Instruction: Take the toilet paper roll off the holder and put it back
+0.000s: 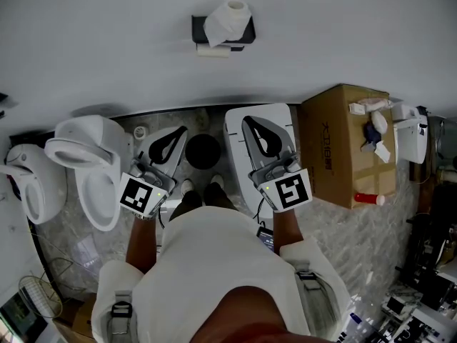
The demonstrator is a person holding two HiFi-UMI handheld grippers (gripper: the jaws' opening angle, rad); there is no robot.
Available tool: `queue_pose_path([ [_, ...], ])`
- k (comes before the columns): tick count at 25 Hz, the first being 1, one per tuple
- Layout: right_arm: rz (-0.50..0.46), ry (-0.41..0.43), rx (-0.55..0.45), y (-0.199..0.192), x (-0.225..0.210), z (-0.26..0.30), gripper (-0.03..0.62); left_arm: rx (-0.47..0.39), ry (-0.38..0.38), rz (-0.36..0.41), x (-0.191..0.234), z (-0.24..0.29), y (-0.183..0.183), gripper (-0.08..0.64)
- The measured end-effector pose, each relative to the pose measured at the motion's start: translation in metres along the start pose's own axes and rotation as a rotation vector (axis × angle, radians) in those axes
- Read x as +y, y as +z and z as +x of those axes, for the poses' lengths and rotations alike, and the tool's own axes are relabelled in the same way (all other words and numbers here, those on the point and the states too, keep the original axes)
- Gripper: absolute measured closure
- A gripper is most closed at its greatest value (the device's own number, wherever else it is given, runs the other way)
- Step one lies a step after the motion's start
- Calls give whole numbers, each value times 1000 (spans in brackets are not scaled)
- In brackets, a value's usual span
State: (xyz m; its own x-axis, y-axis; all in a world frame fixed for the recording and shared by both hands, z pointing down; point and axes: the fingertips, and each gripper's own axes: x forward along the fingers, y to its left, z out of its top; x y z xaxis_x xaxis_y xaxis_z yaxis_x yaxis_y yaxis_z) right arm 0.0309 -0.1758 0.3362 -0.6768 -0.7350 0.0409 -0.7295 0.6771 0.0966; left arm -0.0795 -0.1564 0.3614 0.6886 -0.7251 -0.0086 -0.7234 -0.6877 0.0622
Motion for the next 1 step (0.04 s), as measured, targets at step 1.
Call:
queue_pose_path([
  [1, 1, -2, -2, 0, 0, 0, 578, 1, -3, 3, 0, 0, -1, 561],
])
